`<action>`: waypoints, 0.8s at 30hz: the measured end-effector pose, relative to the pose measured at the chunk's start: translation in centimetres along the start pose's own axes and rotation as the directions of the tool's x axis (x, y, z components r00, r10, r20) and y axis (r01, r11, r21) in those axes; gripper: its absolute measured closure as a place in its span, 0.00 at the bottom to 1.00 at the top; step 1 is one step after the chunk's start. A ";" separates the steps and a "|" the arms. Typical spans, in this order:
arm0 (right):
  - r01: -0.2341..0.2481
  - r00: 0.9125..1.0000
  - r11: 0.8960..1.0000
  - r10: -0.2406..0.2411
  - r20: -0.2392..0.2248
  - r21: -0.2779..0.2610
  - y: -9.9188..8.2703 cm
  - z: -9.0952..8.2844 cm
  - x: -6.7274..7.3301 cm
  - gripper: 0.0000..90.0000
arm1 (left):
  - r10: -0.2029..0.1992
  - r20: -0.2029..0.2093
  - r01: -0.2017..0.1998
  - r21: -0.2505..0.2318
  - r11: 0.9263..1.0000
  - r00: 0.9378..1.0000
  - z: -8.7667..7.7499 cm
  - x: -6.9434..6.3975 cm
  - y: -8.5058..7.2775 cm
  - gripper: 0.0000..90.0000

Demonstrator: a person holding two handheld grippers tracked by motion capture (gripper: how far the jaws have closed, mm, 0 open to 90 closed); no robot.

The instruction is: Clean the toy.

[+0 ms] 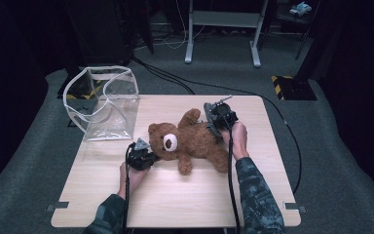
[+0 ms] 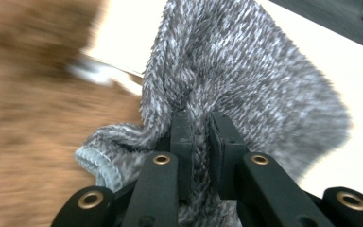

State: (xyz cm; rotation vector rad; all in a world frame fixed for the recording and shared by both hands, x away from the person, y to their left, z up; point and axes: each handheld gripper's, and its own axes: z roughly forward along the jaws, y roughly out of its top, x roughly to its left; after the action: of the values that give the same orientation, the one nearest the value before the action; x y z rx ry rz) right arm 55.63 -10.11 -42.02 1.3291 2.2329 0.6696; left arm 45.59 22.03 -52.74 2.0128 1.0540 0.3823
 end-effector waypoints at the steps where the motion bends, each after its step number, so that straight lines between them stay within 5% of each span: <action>1: -0.009 1.000 1.000 0.009 0.008 0.013 -0.2 0.3 -0.5 0.91 | 0.000 0.000 0.000 0.000 1.000 1.000 0.0 0.0 0.0 0.88; 5: -0.040 0.998 0.999 0.038 0.055 0.037 -0.8 0.7 -2.4 0.91 | 0.000 0.000 0.000 0.000 1.000 1.000 0.0 0.0 0.0 0.88; 10: -0.072 0.997 0.997 0.072 0.018 -0.020 -0.2 -1.4 -3.2 0.90 | 0.002 -0.001 -0.002 0.000 1.000 1.000 0.0 0.0 0.0 0.88; 16: -0.051 0.994 0.996 0.043 -0.099 -0.077 2.3 -3.0 -0.7 0.90 | 0.003 0.000 -0.003 0.000 1.000 1.000 0.0 0.0 0.0 0.88; 21: -0.014 0.987 0.999 0.008 -0.158 -0.035 2.8 -0.9 1.9 0.90 | 0.003 -0.001 -0.003 0.001 1.000 1.000 0.0 0.0 0.0 0.88; 24: -0.033 0.989 0.999 0.032 -0.142 -0.006 2.4 0.4 1.6 0.90 | 0.003 0.000 -0.003 0.001 1.000 1.000 0.0 0.0 0.0 0.88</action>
State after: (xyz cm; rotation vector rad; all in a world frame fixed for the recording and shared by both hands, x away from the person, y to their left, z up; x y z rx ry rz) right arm 56.77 -7.59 -41.08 1.3552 2.3210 0.8082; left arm 45.58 22.02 -52.74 2.0154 1.0516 0.3841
